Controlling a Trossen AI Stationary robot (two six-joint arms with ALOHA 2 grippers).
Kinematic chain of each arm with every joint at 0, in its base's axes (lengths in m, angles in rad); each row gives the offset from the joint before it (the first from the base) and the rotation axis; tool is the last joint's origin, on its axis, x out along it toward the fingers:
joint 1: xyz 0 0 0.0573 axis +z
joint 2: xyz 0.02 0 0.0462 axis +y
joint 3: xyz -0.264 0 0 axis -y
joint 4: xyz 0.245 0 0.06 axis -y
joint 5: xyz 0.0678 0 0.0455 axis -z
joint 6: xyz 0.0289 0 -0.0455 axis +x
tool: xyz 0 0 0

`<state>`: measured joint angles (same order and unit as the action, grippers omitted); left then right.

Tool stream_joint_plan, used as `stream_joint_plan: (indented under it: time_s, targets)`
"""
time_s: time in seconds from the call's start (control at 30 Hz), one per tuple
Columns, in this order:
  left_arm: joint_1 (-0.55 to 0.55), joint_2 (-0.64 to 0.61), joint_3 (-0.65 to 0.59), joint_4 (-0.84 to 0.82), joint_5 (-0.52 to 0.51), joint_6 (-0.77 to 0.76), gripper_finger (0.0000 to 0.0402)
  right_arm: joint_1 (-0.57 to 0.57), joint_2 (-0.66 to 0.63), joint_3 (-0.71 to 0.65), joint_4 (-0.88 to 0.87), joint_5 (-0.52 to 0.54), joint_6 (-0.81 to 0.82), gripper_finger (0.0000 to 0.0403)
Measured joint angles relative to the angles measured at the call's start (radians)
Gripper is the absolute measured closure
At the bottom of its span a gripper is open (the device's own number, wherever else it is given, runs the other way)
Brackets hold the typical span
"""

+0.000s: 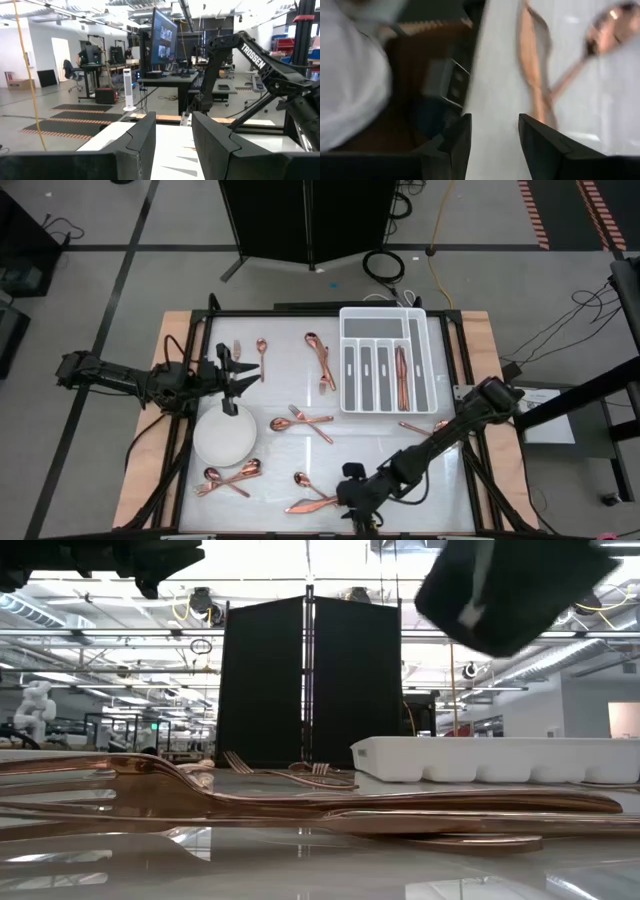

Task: Sort silverware
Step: Put the bronze knife into the silverware tray

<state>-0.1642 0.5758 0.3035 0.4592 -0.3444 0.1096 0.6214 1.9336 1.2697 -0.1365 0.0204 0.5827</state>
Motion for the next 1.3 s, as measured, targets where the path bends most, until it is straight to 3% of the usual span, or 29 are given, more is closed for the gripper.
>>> stream_joint_plan:
  time_s: [0.13, 0.43, 1.3]
  targets:
    - [0.0, 0.0, 0.0, 0.001, 0.0, 0.0, 0.0274, -0.014, 0.011, 0.022, -0.097, 0.0, -0.001, 0.0248]
    - [0.0, 0.0, 0.0, 0.002, 0.0, 0.001, 0.0274, -0.004, 0.014, 0.023, -0.133, 0.0, 0.016, 0.0248]
    - [0.0, 0.0, 0.0, 0.001, 0.0, 0.002, 0.0274, -0.003, 0.062, 0.016, -0.131, 0.011, 0.004, 0.0248]
